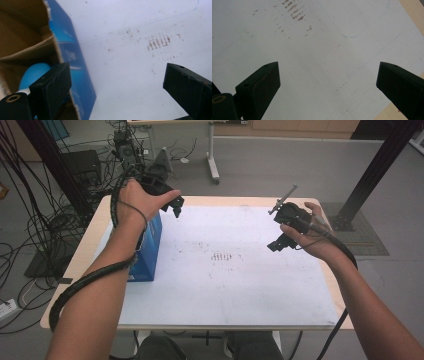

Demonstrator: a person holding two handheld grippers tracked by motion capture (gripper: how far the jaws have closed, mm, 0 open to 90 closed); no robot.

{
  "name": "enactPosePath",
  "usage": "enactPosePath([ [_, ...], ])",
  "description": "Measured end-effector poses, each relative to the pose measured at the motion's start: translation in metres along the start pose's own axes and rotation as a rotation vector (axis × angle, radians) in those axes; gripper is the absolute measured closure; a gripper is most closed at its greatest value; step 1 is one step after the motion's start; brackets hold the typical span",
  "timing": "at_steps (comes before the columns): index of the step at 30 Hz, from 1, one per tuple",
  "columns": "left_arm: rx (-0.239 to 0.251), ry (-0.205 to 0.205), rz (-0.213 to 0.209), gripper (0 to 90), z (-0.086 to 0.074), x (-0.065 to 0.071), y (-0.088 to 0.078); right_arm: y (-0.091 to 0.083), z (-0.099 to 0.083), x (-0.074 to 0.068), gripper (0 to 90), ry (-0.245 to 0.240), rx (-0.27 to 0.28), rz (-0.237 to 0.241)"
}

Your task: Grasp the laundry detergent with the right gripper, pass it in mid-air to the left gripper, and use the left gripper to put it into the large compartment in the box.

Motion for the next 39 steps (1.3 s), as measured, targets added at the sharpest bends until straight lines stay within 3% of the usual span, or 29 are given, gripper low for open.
enactPosePath([
  [4, 0.004, 0.026, -0.013, 7.4, 0.008, 0.016, 0.004, 0.001, -0.001, 0.001, 5.2, -0.007, -0.008, 0.004],
  [16, 0.025, 0.052, -0.021, 6.8, 0.017, 0.04, 0.004, -0.002, -0.003, 0.0, 5.2, -0.03, -0.016, 0.002],
  [39, 0.029, 0.065, -0.024, 7.1, 0.018, 0.043, 0.008, -0.001, -0.001, -0.002, 5.2, -0.035, -0.02, 0.005],
])
Point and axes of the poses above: each handheld gripper's, and its own axes: y roughly forward along the jaws, z roughly out of its top, x roughly to its right, the point moved 6 cm from there along y, roughly forward along the jaws, and after that the axes turned 4 degrees about z, right-handed, at the moved point
